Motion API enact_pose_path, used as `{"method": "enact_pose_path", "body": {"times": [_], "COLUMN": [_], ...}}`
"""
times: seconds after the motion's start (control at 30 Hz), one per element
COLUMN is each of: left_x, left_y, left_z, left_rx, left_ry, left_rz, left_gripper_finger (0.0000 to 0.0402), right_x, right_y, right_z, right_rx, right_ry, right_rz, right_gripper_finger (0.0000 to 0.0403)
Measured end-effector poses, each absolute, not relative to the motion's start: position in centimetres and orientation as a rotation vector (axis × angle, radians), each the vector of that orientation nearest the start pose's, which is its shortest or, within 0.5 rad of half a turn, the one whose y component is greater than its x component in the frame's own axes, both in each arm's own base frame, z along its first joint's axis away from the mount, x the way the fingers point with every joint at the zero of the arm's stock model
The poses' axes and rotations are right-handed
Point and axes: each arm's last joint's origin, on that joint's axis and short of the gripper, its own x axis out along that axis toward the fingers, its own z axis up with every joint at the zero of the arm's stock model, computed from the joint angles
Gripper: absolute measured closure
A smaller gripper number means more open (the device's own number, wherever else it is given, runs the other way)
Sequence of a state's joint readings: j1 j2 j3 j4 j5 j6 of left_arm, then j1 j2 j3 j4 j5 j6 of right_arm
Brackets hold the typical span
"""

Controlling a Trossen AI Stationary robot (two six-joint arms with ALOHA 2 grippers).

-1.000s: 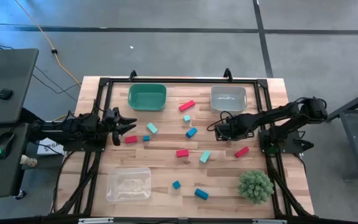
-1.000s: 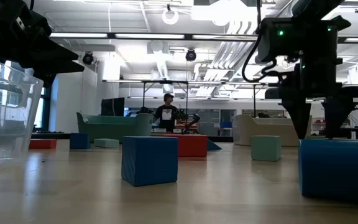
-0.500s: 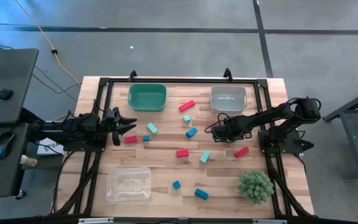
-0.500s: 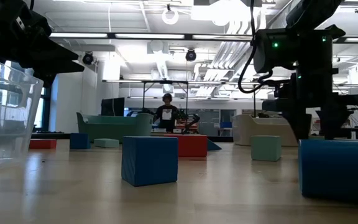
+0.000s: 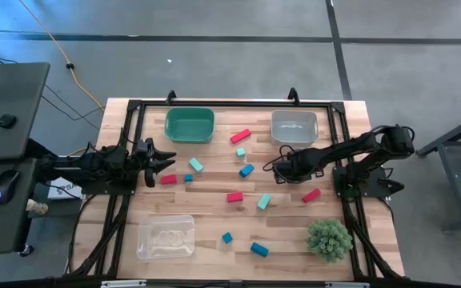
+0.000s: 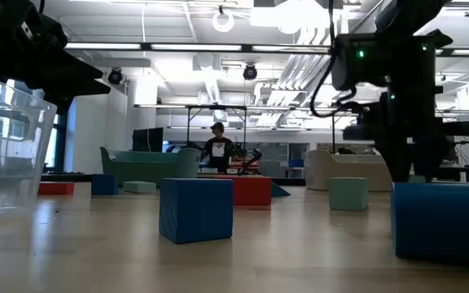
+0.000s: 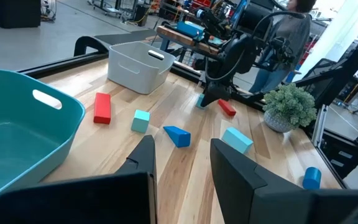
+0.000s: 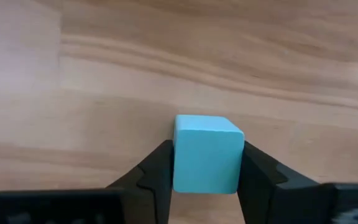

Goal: Sort & place blocks by color
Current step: Put the light blue block into the gray bin

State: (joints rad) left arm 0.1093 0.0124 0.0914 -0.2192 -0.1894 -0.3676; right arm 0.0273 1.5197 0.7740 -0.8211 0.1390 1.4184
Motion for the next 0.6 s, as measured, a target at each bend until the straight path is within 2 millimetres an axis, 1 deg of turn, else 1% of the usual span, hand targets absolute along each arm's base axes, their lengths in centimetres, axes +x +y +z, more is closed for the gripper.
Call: {"method": "enact_pose_path", "body": {"times": [0.17,0.37,0.5,0.6], "left_x": [9.0,9.0,9.0,9.0], "left_y": [1.5,1.5,1.5,1.5], "left_z": [17.2,17.2,17.2,17.2], "left_rx": [-0.387,-0.450,-0.480,-0.493], "left_ry": [0.079,0.069,0.064,0.062], "left_rz": [0.323,0.326,0.327,0.328], "left_gripper_finger": [0.0326,0.0326,0.0326,0.0326], "right_x": [24.2,26.3,27.4,28.1], "right_y": [0.2,-0.2,-1.1,-2.2], "right_z": [16.7,19.6,21.8,23.7], "right_rx": [0.933,0.839,0.759,0.695], "right_ry": [1.139,1.048,1.000,0.971], "right_rz": [-1.063,-0.976,-0.929,-0.903], "right_gripper_finger": [0.0285,0.0285,0.0285,0.0284]}}
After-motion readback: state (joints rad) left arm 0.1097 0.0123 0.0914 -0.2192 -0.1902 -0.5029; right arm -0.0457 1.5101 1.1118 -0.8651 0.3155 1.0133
